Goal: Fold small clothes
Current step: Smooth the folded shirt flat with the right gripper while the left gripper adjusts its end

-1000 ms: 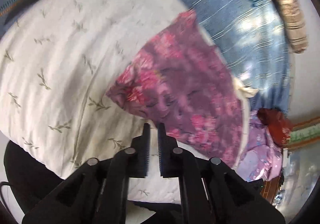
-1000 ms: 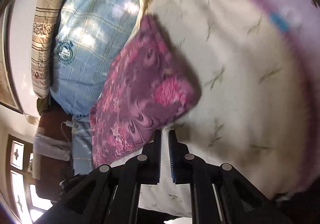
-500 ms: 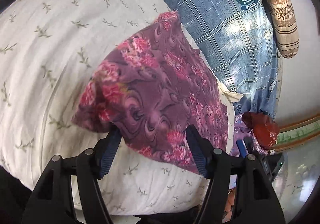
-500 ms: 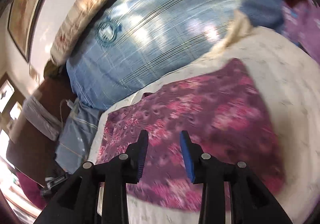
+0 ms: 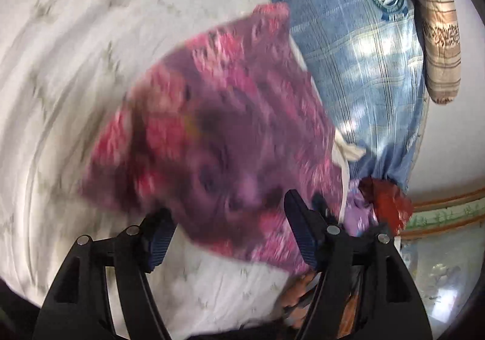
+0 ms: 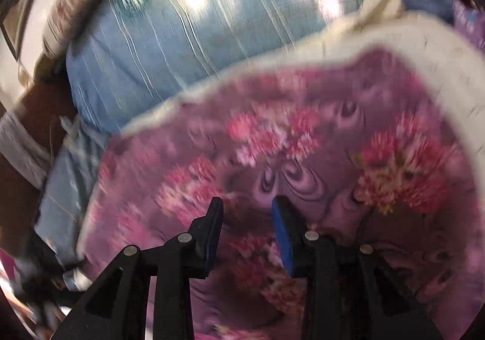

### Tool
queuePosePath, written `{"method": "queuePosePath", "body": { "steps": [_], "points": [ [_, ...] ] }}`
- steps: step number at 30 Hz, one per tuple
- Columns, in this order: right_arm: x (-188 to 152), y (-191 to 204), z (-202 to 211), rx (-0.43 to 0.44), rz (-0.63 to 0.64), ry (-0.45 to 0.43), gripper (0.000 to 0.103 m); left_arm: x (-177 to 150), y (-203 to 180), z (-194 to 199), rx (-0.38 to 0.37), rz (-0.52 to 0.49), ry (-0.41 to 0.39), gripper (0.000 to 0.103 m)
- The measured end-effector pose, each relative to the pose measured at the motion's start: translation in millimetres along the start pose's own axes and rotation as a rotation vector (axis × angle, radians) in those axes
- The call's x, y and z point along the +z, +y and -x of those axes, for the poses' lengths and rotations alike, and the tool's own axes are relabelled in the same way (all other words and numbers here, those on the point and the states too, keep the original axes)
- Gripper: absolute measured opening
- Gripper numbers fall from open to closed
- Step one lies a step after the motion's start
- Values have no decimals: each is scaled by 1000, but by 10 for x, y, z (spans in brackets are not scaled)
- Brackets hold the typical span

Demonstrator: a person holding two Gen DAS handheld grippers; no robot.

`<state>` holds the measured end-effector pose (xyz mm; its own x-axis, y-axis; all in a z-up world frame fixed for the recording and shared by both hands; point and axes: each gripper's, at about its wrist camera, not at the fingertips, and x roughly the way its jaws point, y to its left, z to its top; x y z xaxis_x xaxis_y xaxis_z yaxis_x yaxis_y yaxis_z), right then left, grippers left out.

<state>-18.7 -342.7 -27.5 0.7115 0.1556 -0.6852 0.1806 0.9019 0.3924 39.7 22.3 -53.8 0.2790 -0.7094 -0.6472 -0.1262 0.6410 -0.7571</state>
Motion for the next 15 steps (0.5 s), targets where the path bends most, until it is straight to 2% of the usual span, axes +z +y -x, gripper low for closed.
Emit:
{"method": "queuePosePath", "body": {
  "steps": [1,2,4,5,10,15],
  "points": [
    [-65,75,-11,-30,89,-14,35,46,-15,-9,-3,3,-11,68],
    [-90,107,2,-41,112,-29,36,95,-30,-34,-13,11,-13,66],
    [-75,101,3,-38,100,-24,36,155,-102,-79,-28,-4,-12,40],
    [-79,81,8,-27,93,-27,36,160,-192,-84,-10,-46,-18,21],
    [-93,30,33,-1,73,-41,36,-68,-873,94,133,-361,-140,16],
    [-98,-23,32,43,44,-49,36,-418,-1658,150,122,-618,-175,11]
  ]
}}
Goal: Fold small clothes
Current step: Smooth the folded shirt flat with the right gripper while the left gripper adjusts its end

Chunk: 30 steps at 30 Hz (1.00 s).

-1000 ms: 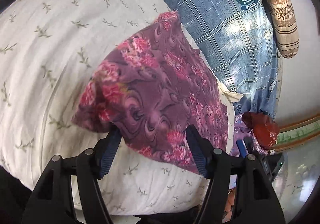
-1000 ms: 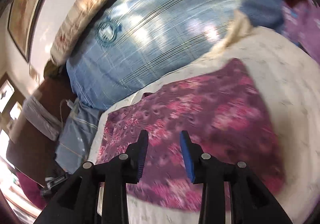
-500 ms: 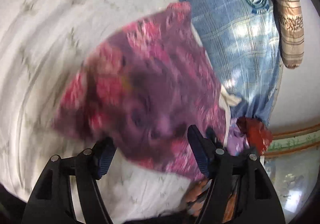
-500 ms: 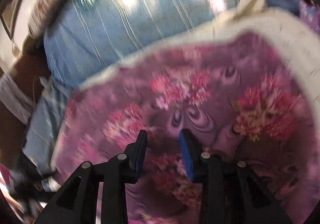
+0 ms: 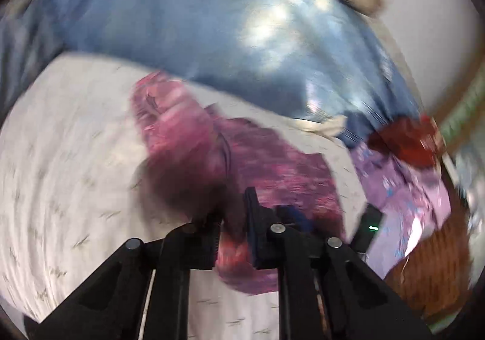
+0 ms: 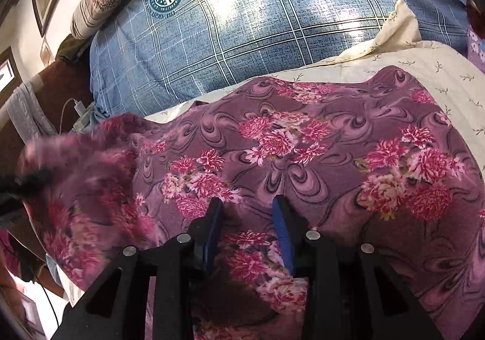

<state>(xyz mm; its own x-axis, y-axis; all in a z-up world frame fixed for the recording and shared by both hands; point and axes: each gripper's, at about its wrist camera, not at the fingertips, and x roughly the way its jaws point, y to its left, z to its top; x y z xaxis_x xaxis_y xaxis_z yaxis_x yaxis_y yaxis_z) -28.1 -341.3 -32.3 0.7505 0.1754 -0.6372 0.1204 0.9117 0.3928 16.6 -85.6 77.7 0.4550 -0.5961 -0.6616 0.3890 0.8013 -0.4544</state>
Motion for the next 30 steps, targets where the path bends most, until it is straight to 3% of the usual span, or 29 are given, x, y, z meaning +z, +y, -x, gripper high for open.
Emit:
{"method": "queuePosePath", "body": {
  "steps": [3,5,8,11,14,16,17,18,20,26,30],
  "points": [
    [6,-71,39,38,-34,6,36,118,-441,-83,-40,-90,15,9],
    [-47,-153,205,29,-65,-9,30,179,-723,-209,-77,-141,49,6],
    [-199,-335,548,15,-127,-44,28,154,-991,-370,-55,-216,71,6],
    [-362,-453,780,-3,-112,-85,31,145,-944,-444,-77,-159,109,6],
    [-468,-626,798,90,-144,-102,31,239,-596,-321,-25,-56,98,6],
    [-472,-658,783,110,-153,-118,31,322,-161,-161,22,68,101,14],
    [-474,-642,777,102,-146,-124,32,321,43,-101,36,120,109,31],
    [-464,-614,760,96,-137,-126,33,316,270,-32,51,176,115,59],
    [-471,-580,764,89,-121,-132,35,258,802,109,91,301,116,78],
    [-463,-525,745,68,-100,-128,39,110,1976,-188,49,554,264,80],
    [-460,-487,732,43,-87,-120,39,213,2133,-611,25,520,373,80]
  ]
}}
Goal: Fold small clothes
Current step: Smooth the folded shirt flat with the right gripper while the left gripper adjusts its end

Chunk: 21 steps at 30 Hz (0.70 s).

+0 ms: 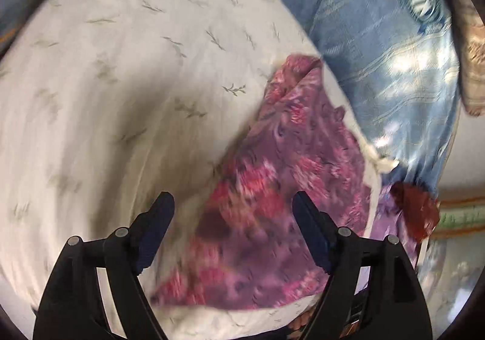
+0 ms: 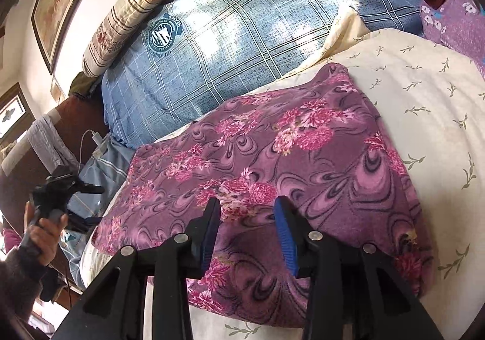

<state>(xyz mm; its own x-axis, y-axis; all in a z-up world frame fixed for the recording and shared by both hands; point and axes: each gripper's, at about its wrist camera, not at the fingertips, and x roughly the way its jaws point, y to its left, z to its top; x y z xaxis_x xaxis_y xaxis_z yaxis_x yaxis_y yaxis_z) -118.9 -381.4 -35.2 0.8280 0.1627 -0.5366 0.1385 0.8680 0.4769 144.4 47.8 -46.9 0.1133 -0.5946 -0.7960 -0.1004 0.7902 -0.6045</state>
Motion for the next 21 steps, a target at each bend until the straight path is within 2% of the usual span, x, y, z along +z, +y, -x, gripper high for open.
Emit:
{"method": "queuePosePath", "body": {
  "steps": [1,2,3,5,6,8,10,11,12,14,16,21],
  "points": [
    [3,19,-7,-10,7,3,39,40,-21,-54,-7,-12,21,80],
    [4,38,-15,-21,15,7,39,86,-78,-115,-25,-41,47,87],
    [1,49,-19,-28,21,9,39,104,-161,-148,-46,-82,68,88],
    [-1,70,-31,-42,31,13,39,61,-386,-265,-157,-161,171,88],
    [-3,81,-35,-49,35,15,39,34,-456,-287,-172,-187,187,88],
    [5,100,-48,-62,42,22,40,-54,-642,-314,-136,-290,165,87],
    [29,93,-53,-65,27,29,39,-93,-701,-323,-140,-331,146,66],
    [38,82,-53,-62,12,31,39,-114,-707,-315,-149,-337,141,40],
    [44,69,-53,-58,-3,32,39,-114,-711,-308,-159,-335,137,20],
    [48,40,-55,-46,-22,27,39,-203,-741,-211,-213,-327,117,19],
    [40,36,-53,-40,-21,17,39,-320,-877,-88,-234,-362,84,17],
    [31,-14,-32,-9,-39,7,39,-667,-1614,19,-297,-487,64,15]
  ]
}}
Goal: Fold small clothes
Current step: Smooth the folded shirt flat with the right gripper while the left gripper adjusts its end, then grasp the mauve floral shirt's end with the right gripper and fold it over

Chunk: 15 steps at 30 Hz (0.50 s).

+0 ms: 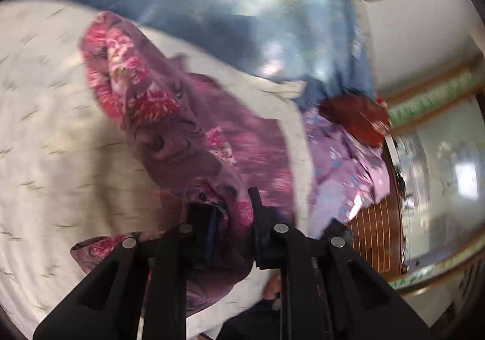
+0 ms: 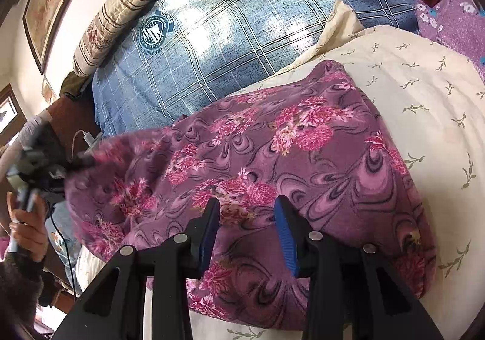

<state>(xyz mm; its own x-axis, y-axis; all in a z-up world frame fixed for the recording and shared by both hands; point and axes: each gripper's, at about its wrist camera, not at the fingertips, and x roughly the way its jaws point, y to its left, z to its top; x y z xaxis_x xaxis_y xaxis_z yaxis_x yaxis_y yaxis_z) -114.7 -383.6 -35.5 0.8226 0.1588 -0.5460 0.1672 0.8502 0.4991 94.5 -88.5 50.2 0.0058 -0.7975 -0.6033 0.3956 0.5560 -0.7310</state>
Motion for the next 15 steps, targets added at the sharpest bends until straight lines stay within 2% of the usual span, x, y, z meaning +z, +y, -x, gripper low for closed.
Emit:
{"method": "queuePosePath", "body": {
  "steps": [4,9,13,15],
  "points": [
    [-11,-109,25,60,-48,-16,38,80,-565,-345,9,-80,55,16],
    [-32,-187,54,118,-72,-37,38,177,-1118,-1049,72,-150,171,16],
    [-77,-199,132,130,-87,-27,38,254,-1320,-1782,139,-138,292,16],
    [-119,-212,202,128,-96,-17,38,254,-1326,-2072,130,-96,364,16]
  ]
}}
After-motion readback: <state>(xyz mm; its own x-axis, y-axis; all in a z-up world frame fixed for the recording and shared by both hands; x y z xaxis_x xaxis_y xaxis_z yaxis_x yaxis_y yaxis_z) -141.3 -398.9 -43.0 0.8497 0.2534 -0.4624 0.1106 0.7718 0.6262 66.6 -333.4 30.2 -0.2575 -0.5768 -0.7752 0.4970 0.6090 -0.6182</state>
